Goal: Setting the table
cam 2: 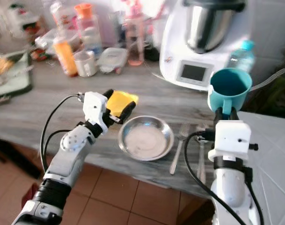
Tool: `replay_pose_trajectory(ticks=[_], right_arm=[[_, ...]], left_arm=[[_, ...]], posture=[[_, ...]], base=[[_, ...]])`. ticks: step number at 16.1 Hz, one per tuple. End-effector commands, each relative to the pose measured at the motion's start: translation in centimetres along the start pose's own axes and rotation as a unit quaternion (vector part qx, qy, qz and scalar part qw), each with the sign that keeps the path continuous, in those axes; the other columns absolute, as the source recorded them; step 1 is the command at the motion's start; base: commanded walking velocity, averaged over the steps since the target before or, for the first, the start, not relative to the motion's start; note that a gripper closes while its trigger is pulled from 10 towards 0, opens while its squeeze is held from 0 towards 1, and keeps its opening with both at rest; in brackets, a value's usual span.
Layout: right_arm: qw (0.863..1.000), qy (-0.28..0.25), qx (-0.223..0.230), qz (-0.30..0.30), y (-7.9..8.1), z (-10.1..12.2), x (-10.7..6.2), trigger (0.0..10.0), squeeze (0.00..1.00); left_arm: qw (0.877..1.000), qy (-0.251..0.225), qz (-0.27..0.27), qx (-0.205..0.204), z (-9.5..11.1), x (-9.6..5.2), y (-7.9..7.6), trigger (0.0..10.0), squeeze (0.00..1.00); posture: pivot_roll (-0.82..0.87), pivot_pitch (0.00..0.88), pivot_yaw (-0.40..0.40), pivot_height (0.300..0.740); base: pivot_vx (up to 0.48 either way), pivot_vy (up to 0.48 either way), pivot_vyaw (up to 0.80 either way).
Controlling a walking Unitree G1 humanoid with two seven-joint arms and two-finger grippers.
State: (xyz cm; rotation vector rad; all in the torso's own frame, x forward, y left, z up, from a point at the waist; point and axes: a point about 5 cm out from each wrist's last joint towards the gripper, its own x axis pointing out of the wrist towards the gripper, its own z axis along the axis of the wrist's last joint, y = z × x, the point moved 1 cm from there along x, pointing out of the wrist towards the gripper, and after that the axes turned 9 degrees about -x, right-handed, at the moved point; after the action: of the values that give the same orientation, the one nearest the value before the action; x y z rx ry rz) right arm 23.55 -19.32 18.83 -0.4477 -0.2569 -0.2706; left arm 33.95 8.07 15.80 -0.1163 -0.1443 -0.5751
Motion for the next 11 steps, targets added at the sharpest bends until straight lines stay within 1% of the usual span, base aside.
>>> replay_pose_trajectory(ticks=[1,3,6,7,9,11], right_arm=[[1.000,-0.014,0.002,0.003,0.1,0.7,-0.1,10.0,0.00],[1.000,-0.013,0.003,0.005,0.1,0.6,-0.1,10.0,0.00],[0.999,-0.009,0.031,0.022,0.7,0.7,0.3,10.0,0.00],[0.999,-0.004,0.045,0.030,0.7,0.5,0.8,10.0,0.00],[0.997,-0.002,0.067,0.041,0.6,0.4,1.8,10.0,0.00],[0.995,-0.007,0.074,0.064,0.6,0.4,3.6,10.0,0.00]], left_arm=[[1.000,0.001,0.006,0.006,0.2,-0.3,0.5,10.0,0.00],[1.000,0.004,0.008,-0.002,0.1,-0.4,0.5,10.0,0.00],[1.000,0.008,0.015,0.008,0.0,-1.4,0.9,10.0,0.00],[1.000,0.019,0.017,0.018,-0.3,-2.3,1.4,10.0,0.00],[0.999,0.034,0.013,0.020,-0.7,-3.2,1.9,10.0,0.00],[0.998,0.050,-0.017,0.022,-0.9,-3.9,1.8,10.0,0.00]], posture=[[0.01,0.076,0.006,0.740],[0.01,0.076,0.006,0.740],[0.02,0.089,0.011,0.740],[0.02,0.092,0.012,0.740],[0.03,0.104,0.014,0.740],[0.04,0.123,0.017,0.740]], base=[[0.000,0.000,0.00],[0.000,0.000,0.00],[0.000,0.000,0.00],[0.000,0.000,0.00],[0.000,0.000,0.00],[0.000,0.000,0.00]])
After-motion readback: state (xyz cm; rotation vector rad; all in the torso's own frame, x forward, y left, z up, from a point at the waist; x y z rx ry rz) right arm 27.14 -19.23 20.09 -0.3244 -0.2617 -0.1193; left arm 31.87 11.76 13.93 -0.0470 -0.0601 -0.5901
